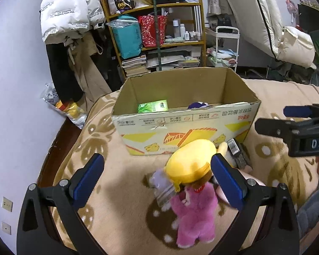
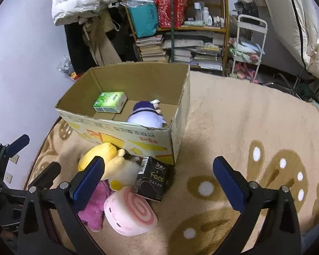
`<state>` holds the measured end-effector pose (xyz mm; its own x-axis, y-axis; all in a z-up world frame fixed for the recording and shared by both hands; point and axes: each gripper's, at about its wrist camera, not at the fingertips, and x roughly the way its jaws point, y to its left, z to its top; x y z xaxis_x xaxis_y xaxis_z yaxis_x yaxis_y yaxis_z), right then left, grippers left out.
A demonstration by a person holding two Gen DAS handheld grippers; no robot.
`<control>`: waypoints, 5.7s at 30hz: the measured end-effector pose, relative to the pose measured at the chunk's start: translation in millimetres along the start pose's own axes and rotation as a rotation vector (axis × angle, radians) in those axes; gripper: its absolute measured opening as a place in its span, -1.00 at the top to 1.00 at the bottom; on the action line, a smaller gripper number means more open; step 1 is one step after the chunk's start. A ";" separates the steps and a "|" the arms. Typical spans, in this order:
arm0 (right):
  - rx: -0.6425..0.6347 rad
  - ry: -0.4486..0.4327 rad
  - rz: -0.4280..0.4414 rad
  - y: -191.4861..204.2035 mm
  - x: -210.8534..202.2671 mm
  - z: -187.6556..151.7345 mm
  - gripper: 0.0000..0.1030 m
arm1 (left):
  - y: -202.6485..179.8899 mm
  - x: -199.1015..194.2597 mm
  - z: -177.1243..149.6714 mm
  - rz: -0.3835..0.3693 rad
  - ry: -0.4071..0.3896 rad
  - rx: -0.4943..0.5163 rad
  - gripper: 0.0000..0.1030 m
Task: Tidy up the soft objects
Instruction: 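Move both tools back toward the remaining toys beside the box, then grasp the yellow-hat pink doll with the left tool while the right tool grasps the black Face tissue pack, then lift the yellow-hat doll with the left tool while the right tool lifts the Face pack over the box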
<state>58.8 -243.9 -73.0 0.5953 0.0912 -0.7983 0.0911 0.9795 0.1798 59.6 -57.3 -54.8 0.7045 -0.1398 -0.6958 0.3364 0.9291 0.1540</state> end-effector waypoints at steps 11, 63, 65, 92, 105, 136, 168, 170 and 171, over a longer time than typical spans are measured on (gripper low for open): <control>0.027 0.100 -0.043 -7.3 33.0 3.8 -1.00 | -19.3 25.4 -4.9 -0.058 0.034 0.031 -0.92; 0.180 0.374 0.095 -27.9 108.5 -9.3 -0.09 | -25.2 73.6 -25.8 -0.157 0.212 0.038 -0.09; 0.165 0.378 0.078 -23.9 111.3 -11.7 -0.09 | -25.7 75.0 -26.3 -0.157 0.214 0.038 -0.09; 0.110 0.380 0.031 -3.4 106.7 -16.4 0.03 | -20.8 46.9 -17.2 -0.175 0.149 0.035 0.19; 0.082 0.183 -0.046 1.9 56.2 -13.4 0.04 | -11.6 16.0 -21.1 -0.100 0.129 -0.014 0.18; -0.063 -0.330 -0.046 31.8 -98.6 51.3 0.04 | 13.5 -93.5 45.8 0.036 -0.281 0.017 0.17; -0.056 -0.295 0.027 30.9 -12.8 90.0 0.03 | 12.2 22.6 89.9 -0.037 -0.172 0.049 0.16; -0.055 -0.282 0.033 30.8 -6.0 89.6 0.03 | 10.4 26.4 88.7 -0.044 -0.165 0.048 0.15; -0.056 -0.277 0.034 30.6 -3.8 89.7 0.03 | 9.1 28.9 87.9 -0.045 -0.161 0.050 0.15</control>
<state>130.9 -230.5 -13.0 0.7935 0.0796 -0.6034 0.0273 0.9858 0.1660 137.9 -83.0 -11.9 0.7774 -0.2378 -0.5824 0.3978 0.9030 0.1622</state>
